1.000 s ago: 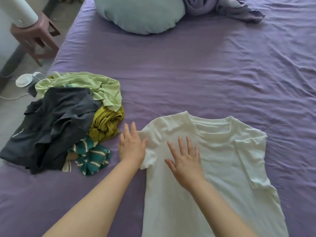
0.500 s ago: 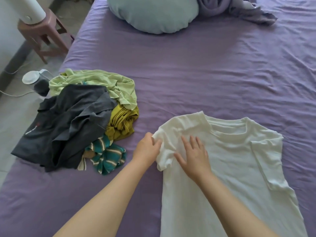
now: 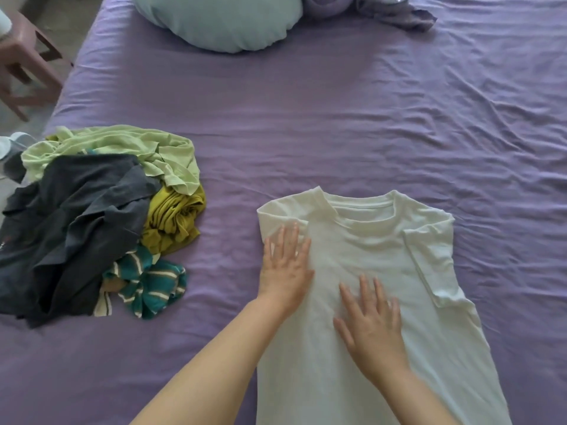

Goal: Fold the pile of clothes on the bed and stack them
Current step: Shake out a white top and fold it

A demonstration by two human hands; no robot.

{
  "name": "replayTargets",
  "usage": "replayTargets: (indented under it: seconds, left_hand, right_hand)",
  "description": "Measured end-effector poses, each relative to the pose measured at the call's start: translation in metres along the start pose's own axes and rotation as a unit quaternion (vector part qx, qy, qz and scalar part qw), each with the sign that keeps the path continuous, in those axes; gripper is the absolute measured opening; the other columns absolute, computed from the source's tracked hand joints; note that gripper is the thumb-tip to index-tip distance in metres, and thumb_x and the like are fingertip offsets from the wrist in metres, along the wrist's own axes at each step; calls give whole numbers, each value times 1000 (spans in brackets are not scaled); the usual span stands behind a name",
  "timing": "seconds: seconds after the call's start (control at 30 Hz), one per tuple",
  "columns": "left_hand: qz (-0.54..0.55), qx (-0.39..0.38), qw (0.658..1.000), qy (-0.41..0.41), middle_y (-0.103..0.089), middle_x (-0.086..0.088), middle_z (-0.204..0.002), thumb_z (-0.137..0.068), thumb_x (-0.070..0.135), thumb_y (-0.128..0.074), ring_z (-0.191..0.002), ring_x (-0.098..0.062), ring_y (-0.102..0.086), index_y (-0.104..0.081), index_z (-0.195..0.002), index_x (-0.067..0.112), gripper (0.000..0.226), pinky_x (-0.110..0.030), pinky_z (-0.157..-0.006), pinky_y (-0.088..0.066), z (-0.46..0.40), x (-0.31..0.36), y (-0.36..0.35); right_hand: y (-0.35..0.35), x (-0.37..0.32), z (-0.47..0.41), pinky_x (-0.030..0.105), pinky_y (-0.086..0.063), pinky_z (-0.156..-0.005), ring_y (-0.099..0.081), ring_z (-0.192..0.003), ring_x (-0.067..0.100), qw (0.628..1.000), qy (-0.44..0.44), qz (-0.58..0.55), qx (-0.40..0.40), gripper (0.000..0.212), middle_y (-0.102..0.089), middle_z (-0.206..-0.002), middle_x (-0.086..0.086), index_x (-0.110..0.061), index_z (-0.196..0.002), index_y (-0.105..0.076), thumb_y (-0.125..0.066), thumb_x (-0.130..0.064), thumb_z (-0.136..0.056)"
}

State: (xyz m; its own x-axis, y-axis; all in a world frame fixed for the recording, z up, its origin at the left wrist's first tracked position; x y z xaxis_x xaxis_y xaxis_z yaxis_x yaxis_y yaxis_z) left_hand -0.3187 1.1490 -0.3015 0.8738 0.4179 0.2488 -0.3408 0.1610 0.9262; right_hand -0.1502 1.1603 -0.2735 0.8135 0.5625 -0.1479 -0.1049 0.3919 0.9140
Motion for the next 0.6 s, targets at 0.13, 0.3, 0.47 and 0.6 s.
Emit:
replayTargets:
  seconds: [0.13,0.3,0.47,0.6]
  left_hand:
    - [-70,-28,997,-7,42,-3,-143,-88,64,2,-128,-22,47,32,-138,24,71,-47,-105,34,10,-1,-32]
    - [-89,-73,993,12,28,-7,-156,-91,66,-8,-139,-22,35,26,-144,25,75,-51,-108,28,6,0,-34]
    - [-94,-67,992,40,8,-12,-161,-101,46,-26,-147,-30,13,-7,-153,16,63,-57,-112,12,50,35,-11]
    - [-9,-3,997,-79,-46,-11,-145,-84,34,-68,-139,-29,-36,-59,-127,19,47,-51,-113,-26,144,100,-14]
  right_hand:
    - [-42,18,-1,57,13,-110,35,-136,26,998,-10,35,-51,83,32,-151,3,-41,-140,23,38,-71,-63]
    - [-51,24,-10,56,16,-110,36,-138,25,995,-8,47,-86,66,37,-151,1,-40,-144,22,-14,-63,-94]
    - [-24,21,19,49,-5,-116,3,-147,29,997,30,34,-59,62,-1,-160,9,-28,-152,-14,-37,-48,-97]
    - [-3,22,81,58,-47,-90,-54,-120,43,993,106,1,42,62,-56,-129,24,-8,-119,-65,-88,-22,-63]
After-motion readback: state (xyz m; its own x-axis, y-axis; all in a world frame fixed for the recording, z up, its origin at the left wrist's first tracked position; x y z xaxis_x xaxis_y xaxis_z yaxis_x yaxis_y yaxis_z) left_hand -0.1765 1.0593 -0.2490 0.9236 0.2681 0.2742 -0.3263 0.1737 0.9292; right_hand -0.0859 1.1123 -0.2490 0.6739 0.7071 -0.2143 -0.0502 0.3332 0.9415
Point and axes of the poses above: each hand's wrist, its own z-axis away from the middle knuckle, its own y-axis out of the back of the hand, x = y × z, the point moved 8 cm from there along -z, towards the middle knuckle
